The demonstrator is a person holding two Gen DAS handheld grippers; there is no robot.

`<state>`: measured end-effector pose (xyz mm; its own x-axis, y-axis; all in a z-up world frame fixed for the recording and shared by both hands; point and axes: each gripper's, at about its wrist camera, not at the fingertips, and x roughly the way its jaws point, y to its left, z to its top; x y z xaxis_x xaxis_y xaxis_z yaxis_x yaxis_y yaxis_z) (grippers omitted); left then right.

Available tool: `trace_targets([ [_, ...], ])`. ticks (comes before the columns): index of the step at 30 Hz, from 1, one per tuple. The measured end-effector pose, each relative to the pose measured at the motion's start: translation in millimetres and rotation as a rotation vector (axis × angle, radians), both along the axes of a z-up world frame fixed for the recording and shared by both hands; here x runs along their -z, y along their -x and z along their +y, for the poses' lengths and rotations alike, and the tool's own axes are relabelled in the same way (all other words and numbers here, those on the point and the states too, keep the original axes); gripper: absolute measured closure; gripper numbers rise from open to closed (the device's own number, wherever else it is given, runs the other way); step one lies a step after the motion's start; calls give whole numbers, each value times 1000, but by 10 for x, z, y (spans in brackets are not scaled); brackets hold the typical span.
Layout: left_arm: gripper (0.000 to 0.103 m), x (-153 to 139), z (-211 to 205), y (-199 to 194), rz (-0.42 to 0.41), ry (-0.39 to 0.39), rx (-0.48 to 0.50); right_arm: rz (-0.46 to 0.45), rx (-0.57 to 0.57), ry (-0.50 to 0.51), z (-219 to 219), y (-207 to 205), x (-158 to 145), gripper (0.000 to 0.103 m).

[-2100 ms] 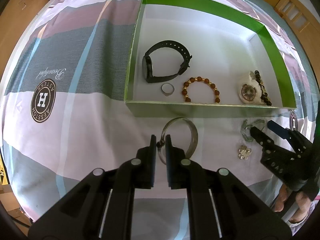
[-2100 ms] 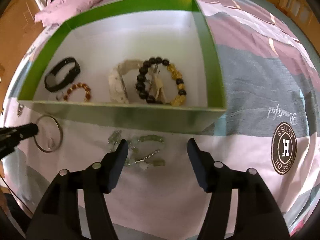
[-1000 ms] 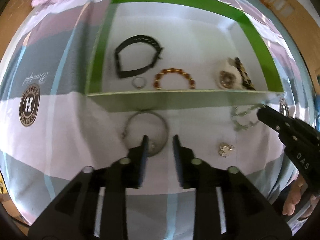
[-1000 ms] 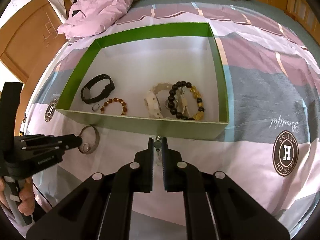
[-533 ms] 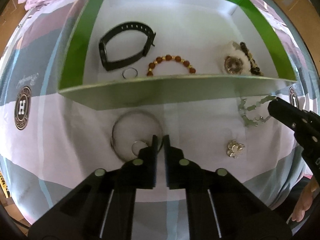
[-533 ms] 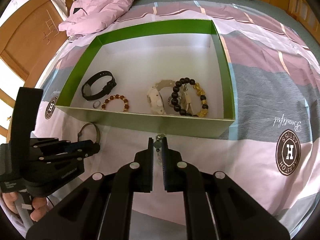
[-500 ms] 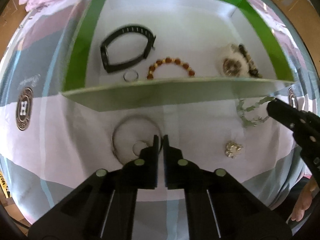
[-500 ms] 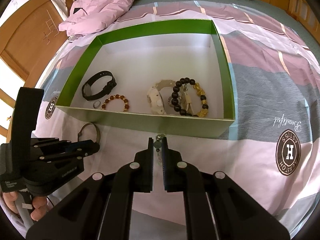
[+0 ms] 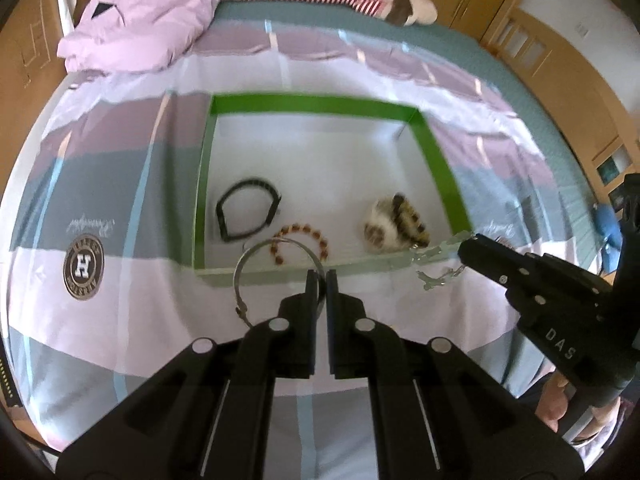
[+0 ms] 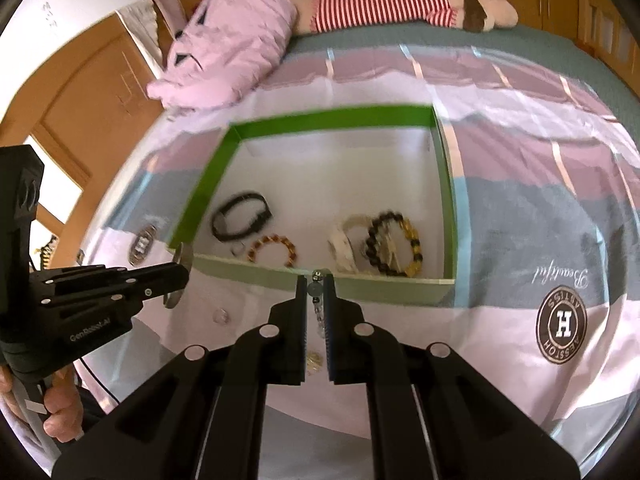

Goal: Organize jewelry
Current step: 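Carry bangle and jade bracelet into the green box and open both tools, then grasp a small silver ring with left tool while right tool grasps the gold flower charm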

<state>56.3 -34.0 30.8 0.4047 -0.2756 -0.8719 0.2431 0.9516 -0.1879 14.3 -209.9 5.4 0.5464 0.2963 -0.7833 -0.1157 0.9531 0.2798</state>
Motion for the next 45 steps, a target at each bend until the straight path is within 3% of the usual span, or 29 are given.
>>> trace_targets([
  [6,99,-191,-46,-140,-66,27,-37,-65,6,-3,21,-70,-294,96],
  [11,99,-51,-21,-343,-66,19,-61,-91,18,4,50,-220,-397,96],
  [20,99,430,47,-673,19,-4,-102,-33,40,28,88,-547,-20,96],
  [24,97,442,-6,-648,-2,-39,-84,-9,43,61,95,-600,140,96],
  [25,92,430,-23,-633,-7,-45,-78,-13,51,75,90,-598,139,94],
  [27,85,391,-40,-595,-16,-45,-77,-29,68,81,74,-577,104,80],
  [28,85,373,-47,-578,-18,-46,-75,-37,74,71,59,-562,78,69],
  [29,85,350,-53,-554,-20,-50,-71,-42,79,64,44,-553,62,65],
  [35,81,128,-27,-278,-55,-57,-50,-34,59,35,38,-418,-58,63],
  [37,75,110,-7,-185,-65,-69,-50,-35,38,28,71,-338,-105,63],
  [39,69,168,44,-84,-52,-92,-50,-37,22,29,112,-278,-123,63],
  [45,66,521,173,43,38,-149,-49,30,-43,64,228,-82,127,57],
])
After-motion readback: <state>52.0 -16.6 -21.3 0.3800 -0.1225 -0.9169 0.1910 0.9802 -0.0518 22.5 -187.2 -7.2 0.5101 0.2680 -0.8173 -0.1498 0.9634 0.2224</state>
